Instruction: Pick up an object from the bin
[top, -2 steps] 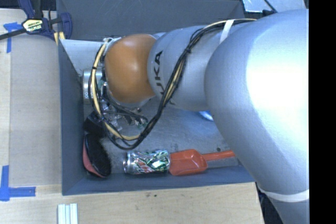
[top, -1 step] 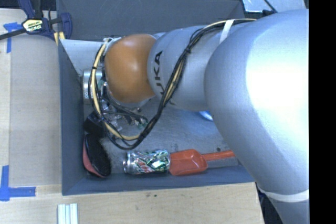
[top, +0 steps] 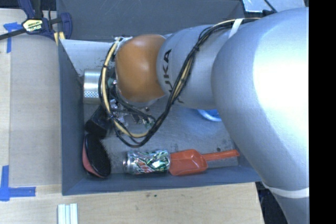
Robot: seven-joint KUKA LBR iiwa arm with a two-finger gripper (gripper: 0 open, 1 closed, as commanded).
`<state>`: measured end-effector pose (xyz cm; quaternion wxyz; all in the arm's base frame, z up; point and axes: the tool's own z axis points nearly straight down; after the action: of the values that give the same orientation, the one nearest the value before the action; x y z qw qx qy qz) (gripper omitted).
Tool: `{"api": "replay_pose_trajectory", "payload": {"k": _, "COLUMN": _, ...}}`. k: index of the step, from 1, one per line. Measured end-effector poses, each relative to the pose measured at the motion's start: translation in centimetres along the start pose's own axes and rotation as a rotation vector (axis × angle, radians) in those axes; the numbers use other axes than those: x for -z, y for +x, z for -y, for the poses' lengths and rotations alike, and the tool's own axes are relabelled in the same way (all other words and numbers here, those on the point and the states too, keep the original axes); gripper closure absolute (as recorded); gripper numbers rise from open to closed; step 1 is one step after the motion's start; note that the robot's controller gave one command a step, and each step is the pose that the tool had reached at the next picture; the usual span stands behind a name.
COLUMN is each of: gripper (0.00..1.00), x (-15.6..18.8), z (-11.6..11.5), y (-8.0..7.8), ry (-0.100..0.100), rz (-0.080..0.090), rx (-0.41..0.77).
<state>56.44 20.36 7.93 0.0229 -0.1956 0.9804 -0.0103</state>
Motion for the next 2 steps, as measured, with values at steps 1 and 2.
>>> {"api": "replay_pose_trajectory", "payload": {"k": 1, "gripper": 1.0, "x": 0.01, "z": 0.14, "y": 0.18, "ry": 0.0, "rz": 0.008, "rx": 0.008}}
{"api": "replay_pose_trajectory", "payload": {"k": 2, "gripper": 1.0, "x": -0.03, "z": 0.29, "y": 0.21, "ry": 0.004, "rz": 0.016, "rx": 0.017}}
